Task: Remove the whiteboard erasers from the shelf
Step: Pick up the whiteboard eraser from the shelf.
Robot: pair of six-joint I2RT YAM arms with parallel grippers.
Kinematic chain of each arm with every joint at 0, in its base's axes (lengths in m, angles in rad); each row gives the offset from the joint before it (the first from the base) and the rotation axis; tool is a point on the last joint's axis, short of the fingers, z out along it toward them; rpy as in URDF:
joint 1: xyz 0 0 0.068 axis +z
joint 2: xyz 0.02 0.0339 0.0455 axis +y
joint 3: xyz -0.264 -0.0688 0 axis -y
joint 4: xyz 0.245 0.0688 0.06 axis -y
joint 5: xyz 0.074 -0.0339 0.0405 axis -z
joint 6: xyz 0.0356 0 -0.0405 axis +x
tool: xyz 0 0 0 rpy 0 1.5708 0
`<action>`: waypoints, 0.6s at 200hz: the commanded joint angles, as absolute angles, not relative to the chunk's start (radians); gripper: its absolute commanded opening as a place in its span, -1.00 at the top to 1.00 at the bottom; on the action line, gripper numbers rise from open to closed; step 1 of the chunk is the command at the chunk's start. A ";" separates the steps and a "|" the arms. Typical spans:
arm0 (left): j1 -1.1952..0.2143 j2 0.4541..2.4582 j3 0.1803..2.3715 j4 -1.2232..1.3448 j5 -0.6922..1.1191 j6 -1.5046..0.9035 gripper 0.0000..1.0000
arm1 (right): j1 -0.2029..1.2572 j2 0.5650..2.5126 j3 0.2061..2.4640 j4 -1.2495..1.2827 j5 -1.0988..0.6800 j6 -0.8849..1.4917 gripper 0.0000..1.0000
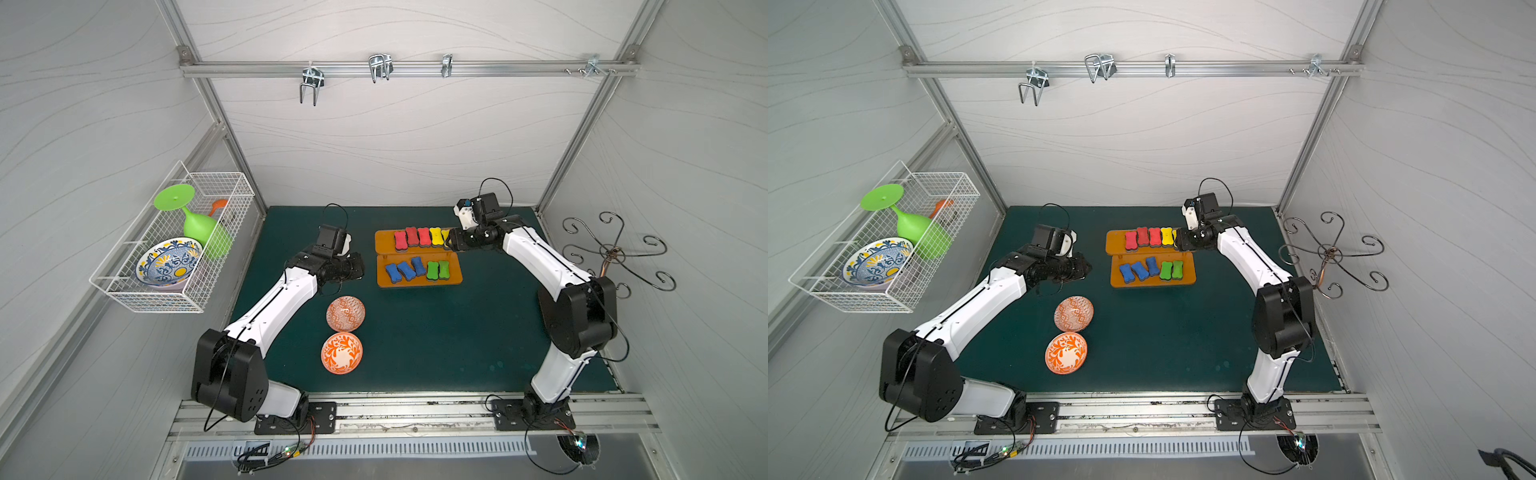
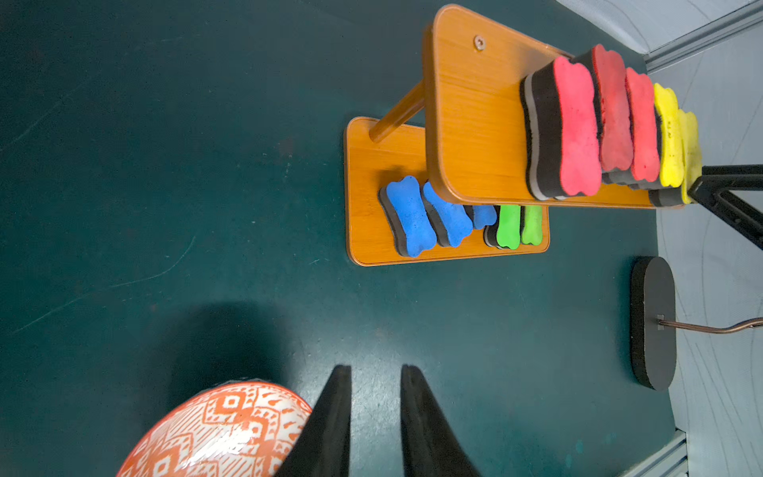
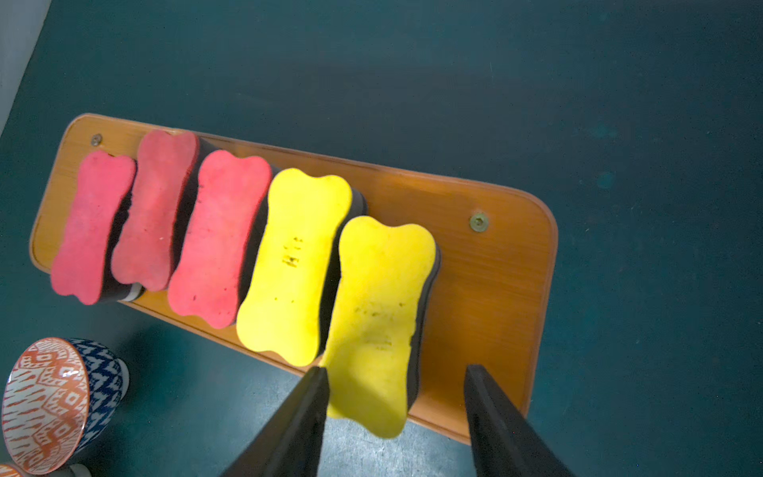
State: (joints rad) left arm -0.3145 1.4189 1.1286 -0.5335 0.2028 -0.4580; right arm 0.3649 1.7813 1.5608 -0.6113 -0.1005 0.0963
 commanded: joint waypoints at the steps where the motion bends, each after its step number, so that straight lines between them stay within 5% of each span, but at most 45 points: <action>1: -0.318 1.410 1.127 -0.518 0.222 -0.449 0.50 | 0.357 1.792 1.566 -0.600 -0.074 0.098 -0.12; 120: -0.318 1.410 1.124 -0.512 0.233 -0.454 0.49 | 0.361 1.772 1.603 -0.605 -0.083 0.078 -0.21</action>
State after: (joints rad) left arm -0.3145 1.4189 1.1252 -0.5331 0.2211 -0.4587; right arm 0.3470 1.7809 1.5612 -0.5941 -0.0875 0.1005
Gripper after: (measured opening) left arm 0.254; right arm 0.589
